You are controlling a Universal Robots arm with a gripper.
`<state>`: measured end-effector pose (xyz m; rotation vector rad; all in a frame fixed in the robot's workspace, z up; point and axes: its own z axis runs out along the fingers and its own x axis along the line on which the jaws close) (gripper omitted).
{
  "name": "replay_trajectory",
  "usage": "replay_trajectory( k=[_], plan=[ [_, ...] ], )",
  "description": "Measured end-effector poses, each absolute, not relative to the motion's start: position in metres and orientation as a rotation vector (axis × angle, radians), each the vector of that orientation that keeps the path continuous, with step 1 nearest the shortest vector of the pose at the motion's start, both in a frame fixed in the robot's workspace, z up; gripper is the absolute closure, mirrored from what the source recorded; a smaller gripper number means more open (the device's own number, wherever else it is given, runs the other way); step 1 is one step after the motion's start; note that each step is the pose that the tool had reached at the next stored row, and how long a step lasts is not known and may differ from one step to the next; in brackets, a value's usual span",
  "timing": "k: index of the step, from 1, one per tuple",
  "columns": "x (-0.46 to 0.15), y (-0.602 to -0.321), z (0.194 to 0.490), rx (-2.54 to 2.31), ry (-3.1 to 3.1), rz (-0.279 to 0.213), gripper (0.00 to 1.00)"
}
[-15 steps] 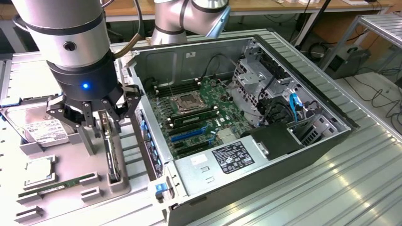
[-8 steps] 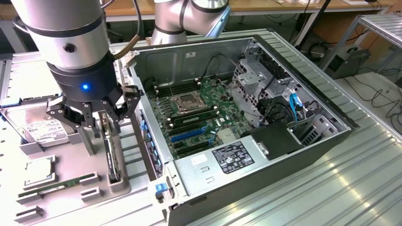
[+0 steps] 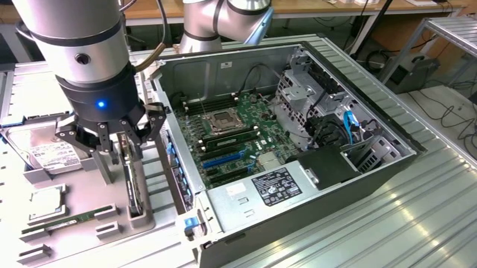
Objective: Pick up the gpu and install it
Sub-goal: 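Pick up the gpu and move the gpu toward the slot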
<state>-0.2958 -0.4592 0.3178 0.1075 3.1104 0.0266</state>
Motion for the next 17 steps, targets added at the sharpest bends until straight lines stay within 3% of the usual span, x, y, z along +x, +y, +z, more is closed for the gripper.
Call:
replay_trajectory(
  k=[17],
  plan=[
    [-0.296, -0.4592, 0.3144, 0.107, 3.11, 0.027, 0.58]
  ],
)
